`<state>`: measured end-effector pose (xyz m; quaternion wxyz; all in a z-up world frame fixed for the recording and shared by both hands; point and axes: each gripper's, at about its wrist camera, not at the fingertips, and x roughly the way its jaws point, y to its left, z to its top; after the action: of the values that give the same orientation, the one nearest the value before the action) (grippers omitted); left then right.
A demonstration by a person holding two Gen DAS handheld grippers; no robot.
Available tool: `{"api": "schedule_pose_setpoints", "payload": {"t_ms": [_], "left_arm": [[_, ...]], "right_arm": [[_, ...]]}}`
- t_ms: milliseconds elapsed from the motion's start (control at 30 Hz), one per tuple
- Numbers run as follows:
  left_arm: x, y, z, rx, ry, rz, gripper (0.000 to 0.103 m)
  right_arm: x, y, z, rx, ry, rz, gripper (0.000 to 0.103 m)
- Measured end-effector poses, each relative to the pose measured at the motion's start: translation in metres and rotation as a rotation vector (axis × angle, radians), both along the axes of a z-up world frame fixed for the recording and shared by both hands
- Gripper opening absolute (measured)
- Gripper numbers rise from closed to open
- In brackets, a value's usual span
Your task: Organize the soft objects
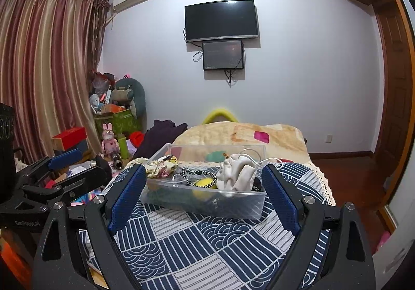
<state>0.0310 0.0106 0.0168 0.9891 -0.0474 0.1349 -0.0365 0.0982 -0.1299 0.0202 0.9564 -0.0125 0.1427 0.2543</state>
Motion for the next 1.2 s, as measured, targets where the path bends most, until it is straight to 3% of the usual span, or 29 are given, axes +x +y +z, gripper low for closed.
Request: {"api": "schedule_pose_setpoints", "payload": {"t_ms": [1200], "left_arm": [[0.0026,0.0021,-0.0043,-0.012,0.013,0.004,0.103]], "right_arm": [[-0.0009,0.0026,0.0005,-0.003,-0.01,-0.011,0.089]]}}
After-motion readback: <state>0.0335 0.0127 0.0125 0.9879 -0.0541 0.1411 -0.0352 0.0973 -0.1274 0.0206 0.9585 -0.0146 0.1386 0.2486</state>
